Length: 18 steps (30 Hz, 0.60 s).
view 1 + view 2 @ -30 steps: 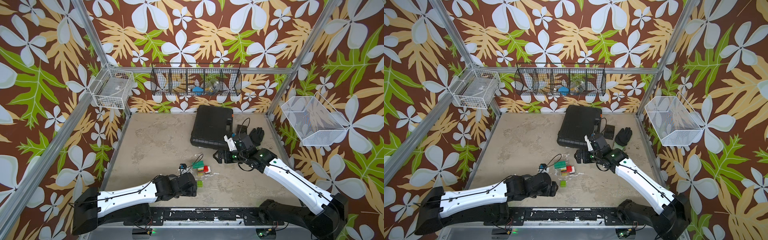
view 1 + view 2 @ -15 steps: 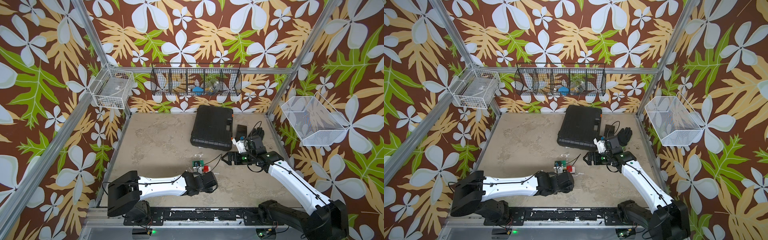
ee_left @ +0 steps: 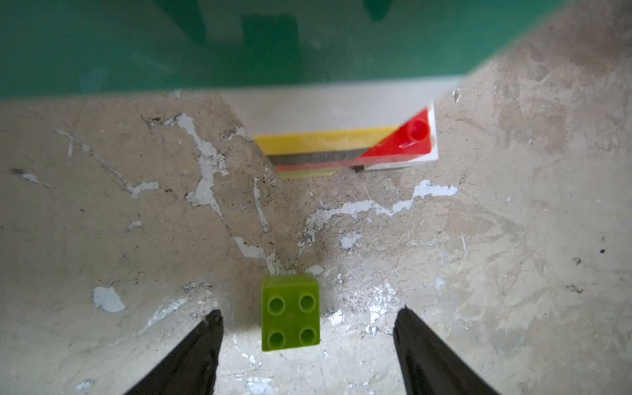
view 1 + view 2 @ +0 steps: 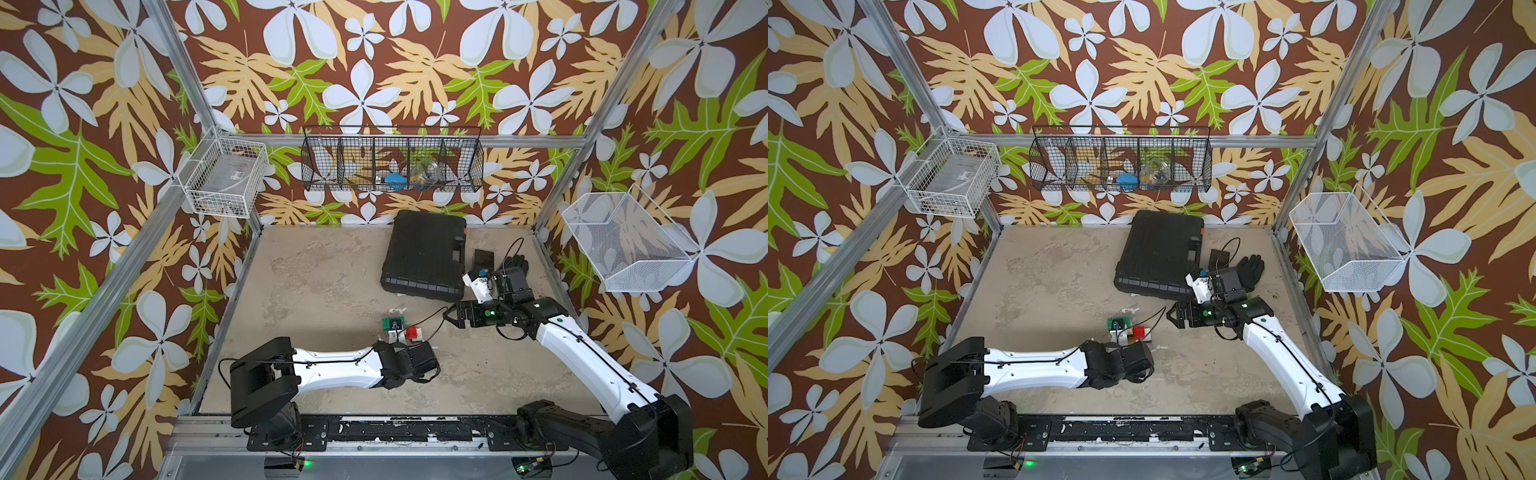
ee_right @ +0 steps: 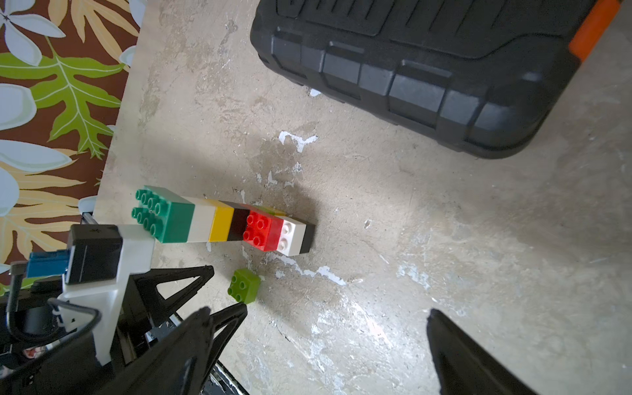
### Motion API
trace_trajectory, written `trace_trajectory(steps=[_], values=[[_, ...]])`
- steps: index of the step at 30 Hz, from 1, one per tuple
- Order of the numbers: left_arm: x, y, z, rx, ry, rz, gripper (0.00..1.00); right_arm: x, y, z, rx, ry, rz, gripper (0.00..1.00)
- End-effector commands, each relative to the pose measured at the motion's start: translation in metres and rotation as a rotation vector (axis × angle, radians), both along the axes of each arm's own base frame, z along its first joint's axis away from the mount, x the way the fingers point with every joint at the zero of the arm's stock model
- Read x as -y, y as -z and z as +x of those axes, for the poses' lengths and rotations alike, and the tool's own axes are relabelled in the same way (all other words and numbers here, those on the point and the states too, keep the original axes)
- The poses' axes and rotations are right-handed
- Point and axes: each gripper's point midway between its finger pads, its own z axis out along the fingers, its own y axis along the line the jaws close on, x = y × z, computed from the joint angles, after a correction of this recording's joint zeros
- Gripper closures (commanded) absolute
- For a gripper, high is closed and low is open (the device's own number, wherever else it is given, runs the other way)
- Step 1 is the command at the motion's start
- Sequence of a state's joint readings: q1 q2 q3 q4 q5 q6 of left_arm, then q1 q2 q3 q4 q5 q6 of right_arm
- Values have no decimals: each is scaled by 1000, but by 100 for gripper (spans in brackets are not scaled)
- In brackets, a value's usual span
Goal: Assemble a giraffe with lego
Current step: Pick up the lego brick from the center of the board.
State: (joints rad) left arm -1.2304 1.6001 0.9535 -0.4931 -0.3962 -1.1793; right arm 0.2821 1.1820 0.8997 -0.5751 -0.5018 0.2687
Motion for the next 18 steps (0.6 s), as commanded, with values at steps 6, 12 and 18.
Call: trace_trajectory(steps=[6, 12, 18], values=[[2, -7, -4, -17, 40, 11, 19, 0, -1, 0, 14, -12, 1, 0], [6, -18, 0, 6, 47, 10, 18, 1, 4, -4, 11, -11, 3, 0], [1, -20, -1, 9, 31, 25, 17, 2, 5, -5, 16, -16, 4, 0]])
